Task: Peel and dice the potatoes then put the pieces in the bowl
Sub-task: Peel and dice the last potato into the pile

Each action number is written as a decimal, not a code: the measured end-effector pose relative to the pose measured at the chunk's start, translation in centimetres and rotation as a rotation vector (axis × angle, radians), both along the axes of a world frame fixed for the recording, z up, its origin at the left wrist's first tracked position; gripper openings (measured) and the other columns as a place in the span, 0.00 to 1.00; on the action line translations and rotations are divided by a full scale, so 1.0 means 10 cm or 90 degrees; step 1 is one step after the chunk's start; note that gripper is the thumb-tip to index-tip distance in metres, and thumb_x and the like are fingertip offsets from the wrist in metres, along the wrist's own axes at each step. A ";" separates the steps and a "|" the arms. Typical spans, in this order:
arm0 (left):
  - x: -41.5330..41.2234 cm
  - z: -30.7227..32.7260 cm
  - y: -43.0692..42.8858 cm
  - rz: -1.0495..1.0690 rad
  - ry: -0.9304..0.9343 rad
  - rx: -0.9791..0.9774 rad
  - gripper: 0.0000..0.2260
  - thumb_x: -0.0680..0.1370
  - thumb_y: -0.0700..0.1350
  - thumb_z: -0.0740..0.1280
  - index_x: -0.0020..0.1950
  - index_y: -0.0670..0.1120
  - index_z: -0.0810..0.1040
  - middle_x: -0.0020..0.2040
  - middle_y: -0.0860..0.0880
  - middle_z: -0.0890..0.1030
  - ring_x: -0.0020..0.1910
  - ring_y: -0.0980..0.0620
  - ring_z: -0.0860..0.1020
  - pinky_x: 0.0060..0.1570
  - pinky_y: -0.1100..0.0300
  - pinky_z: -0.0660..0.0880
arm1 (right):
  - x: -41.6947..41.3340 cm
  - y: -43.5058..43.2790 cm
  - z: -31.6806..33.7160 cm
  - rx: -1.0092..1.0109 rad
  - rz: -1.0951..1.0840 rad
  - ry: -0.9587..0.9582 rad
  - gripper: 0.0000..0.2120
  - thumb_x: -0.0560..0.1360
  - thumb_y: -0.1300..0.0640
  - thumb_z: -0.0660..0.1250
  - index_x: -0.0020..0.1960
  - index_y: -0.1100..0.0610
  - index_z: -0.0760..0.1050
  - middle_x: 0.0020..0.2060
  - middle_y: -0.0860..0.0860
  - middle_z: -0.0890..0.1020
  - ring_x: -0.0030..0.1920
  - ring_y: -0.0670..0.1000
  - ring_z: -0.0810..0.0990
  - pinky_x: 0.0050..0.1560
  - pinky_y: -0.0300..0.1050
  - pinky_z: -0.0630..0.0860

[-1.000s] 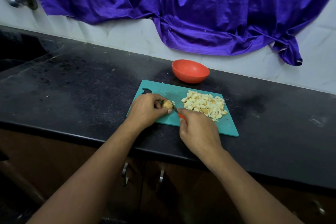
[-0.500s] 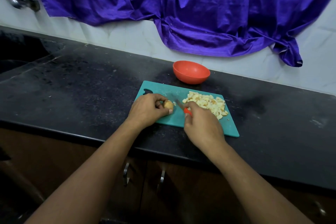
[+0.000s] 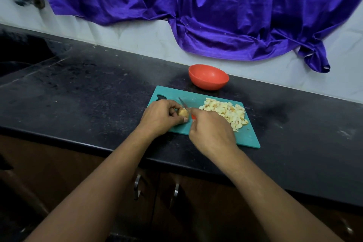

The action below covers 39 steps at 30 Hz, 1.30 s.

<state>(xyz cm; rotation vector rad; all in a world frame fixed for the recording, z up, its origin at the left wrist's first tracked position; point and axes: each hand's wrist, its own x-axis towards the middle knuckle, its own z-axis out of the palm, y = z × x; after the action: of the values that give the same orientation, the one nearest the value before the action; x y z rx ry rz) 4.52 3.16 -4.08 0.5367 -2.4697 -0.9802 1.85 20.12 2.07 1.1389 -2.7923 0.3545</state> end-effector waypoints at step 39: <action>0.04 0.01 0.02 -0.024 0.018 -0.122 0.11 0.76 0.56 0.73 0.57 0.55 0.85 0.39 0.57 0.82 0.39 0.59 0.77 0.40 0.57 0.74 | 0.05 -0.02 0.26 0.122 -0.068 -0.133 0.10 0.85 0.51 0.57 0.48 0.54 0.70 0.42 0.50 0.75 0.46 0.53 0.78 0.42 0.48 0.72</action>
<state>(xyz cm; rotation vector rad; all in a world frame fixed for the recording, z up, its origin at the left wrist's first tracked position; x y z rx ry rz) 4.95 3.35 -4.03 0.4116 -2.5222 -0.7485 2.32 19.93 4.71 1.0373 -3.1125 0.2095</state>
